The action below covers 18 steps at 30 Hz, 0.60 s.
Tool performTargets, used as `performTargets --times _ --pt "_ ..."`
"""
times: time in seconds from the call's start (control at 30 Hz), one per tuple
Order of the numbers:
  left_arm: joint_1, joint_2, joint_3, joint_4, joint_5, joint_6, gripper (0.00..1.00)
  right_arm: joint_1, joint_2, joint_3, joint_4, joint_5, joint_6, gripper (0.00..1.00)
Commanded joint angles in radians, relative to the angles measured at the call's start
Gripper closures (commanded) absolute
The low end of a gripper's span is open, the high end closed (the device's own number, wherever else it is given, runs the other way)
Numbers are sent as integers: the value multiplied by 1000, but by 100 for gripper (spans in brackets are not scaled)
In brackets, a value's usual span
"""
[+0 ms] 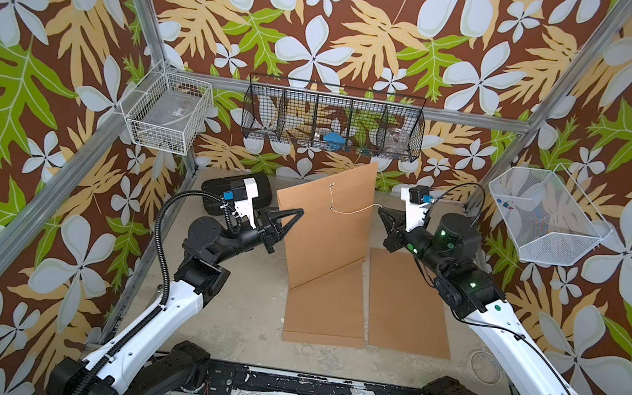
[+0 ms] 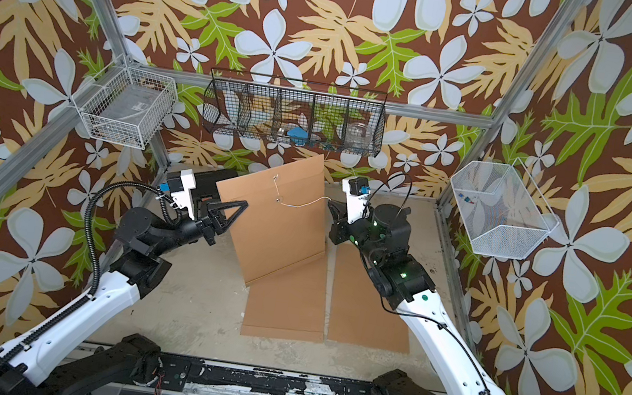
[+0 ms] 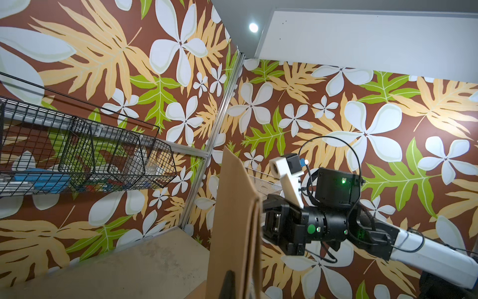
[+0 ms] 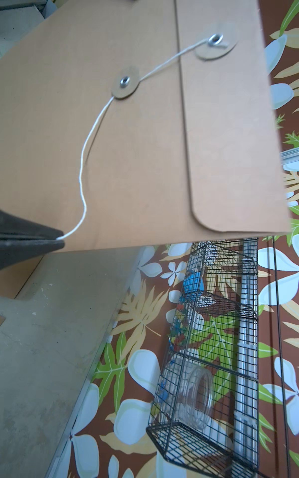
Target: Open the file bag
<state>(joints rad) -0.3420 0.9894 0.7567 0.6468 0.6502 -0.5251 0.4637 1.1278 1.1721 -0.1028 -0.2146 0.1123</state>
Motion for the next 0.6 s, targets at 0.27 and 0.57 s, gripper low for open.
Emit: performTargets --times 0.27,0.57 --pt "3 3 -52 -5 34 61 100 -3 -5 120 -60 -14 -70 100" --pt "2 35 -67 -6 29 66 100 -3 -28 144 -61 -65 -63 100"
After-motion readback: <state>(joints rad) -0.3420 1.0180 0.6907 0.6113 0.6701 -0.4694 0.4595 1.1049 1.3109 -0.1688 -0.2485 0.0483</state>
